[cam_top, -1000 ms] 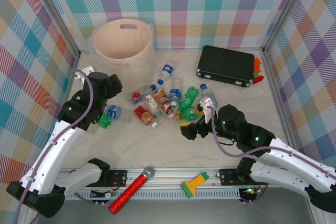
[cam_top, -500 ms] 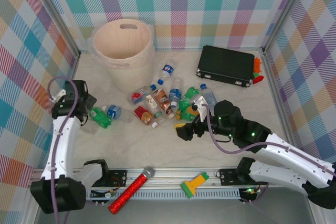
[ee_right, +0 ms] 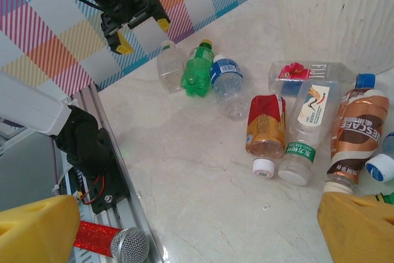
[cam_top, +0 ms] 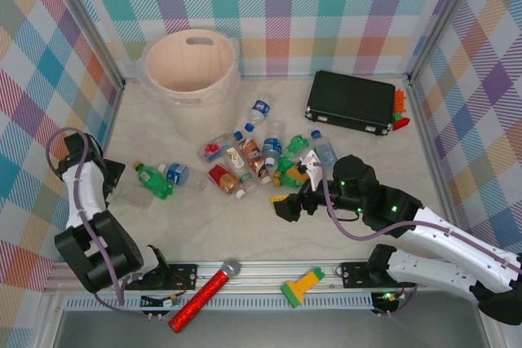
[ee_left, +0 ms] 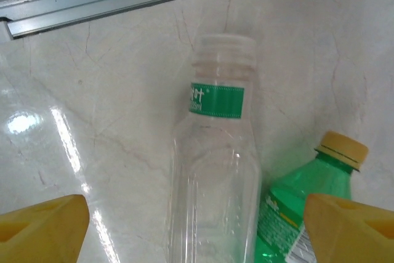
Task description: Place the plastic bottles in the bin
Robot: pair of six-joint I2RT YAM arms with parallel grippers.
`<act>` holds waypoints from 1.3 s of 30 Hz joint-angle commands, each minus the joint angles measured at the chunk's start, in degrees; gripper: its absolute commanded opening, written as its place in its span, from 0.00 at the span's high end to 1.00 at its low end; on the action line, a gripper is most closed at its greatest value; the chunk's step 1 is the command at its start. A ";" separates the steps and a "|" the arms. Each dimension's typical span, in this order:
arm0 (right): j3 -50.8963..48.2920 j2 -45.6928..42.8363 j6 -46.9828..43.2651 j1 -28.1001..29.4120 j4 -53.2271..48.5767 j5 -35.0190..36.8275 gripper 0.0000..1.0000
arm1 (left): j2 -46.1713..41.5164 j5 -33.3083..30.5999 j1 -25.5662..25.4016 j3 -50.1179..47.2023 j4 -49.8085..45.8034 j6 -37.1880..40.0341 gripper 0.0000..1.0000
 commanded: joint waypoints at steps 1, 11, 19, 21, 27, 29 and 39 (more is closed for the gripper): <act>1.49 -0.54 -0.15 0.35 0.70 -1.12 0.01 | 2.99 0.35 1.58 2.48 2.35 1.51 0.11; 1.62 0.16 -0.16 0.36 0.78 -0.47 0.01 | 12.97 -2.84 2.06 6.23 6.37 0.39 0.16; 2.00 0.92 -0.45 0.38 0.44 0.05 0.01 | 19.87 -1.04 3.09 7.24 10.06 0.86 0.20; 2.16 1.16 -0.43 0.37 0.31 0.05 0.01 | 21.26 -0.75 3.13 7.34 10.81 0.89 0.20; 2.13 1.31 -0.28 0.33 -0.14 0.57 0.01 | 25.26 -0.27 3.13 7.89 11.91 1.01 0.21; 2.13 1.41 -0.20 0.33 0.02 0.66 0.01 | 26.27 0.24 3.14 7.95 12.40 0.90 0.26; 2.47 0.97 0.35 0.36 -0.47 0.94 0.01 | 23.79 1.06 3.13 7.78 11.84 0.25 0.53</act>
